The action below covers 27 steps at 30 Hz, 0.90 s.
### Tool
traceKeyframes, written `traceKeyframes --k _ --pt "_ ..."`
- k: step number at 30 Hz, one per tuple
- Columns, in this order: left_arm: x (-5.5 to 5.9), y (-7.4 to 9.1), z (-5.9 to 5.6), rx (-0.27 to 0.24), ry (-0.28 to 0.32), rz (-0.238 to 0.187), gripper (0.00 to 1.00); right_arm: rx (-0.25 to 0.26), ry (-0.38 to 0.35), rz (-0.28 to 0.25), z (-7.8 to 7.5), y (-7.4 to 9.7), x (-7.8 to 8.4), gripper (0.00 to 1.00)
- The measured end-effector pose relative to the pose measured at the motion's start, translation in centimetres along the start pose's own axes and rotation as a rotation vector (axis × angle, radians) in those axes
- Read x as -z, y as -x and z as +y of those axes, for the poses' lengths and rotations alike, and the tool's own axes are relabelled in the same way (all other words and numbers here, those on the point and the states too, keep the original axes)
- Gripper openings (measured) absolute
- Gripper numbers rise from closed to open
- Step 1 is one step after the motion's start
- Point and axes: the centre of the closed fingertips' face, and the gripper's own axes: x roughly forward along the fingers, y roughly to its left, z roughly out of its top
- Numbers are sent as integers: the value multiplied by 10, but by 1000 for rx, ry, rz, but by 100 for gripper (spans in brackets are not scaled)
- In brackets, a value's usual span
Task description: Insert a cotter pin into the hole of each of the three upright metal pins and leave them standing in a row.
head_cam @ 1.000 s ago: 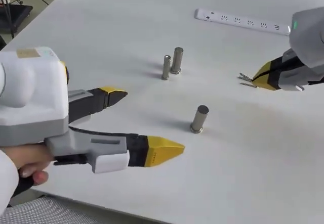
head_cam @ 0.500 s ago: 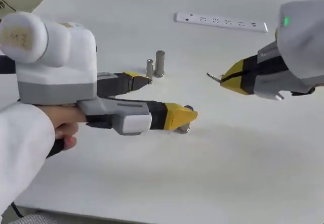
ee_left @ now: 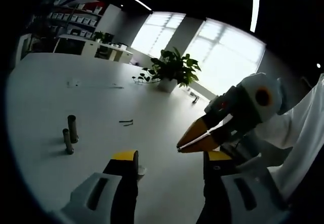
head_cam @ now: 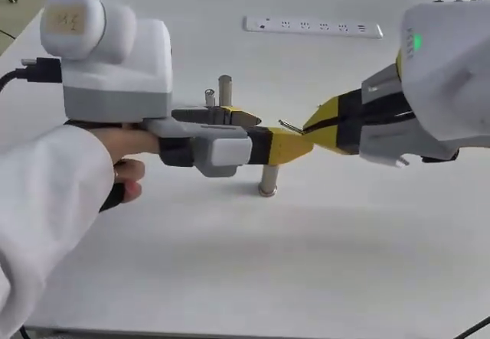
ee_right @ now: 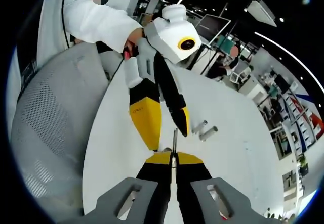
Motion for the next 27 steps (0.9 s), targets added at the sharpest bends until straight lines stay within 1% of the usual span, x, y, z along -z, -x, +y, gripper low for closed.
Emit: traceKeyframes --k 2,3,5,7,10,12,15,18,19,22,24,27 --pt "1 -1 -5 31 35 3 42 8 6 9 2 0 0 0" --pt "1 -2 -4 34 45 4 40 16 12 14 2 1 0 0" --pt "1 -2 -6 48 71 8 35 24 7 13 2 2 1 0" --pt "1 -2 -6 56 87 10 28 28 1 9 3 3 0 0" --pt "3 -1 -8 71 148 19 21 38 8 9 5 4 -3 0" --pt "4 -1 -11 81 167 24 16 44 9 7 5 5 -4 0" --pt "4 0 -11 91 177 30 10 44 7 5 5 5 -5 0" --pt "6 0 -14 111 224 47 4 46 9 7 5 6 -4 0" --pt "6 -1 -17 116 224 44 4 45 6 6 5 6 -4 0" --pt "6 -1 -18 111 219 42 4 44 2 8 6 6 -4 0" --pt "6 -1 -20 118 240 44 3 45 3 10 6 7 -3 0" --pt "5 -2 -21 121 249 44 3 45 11 18 6 7 -1 0"
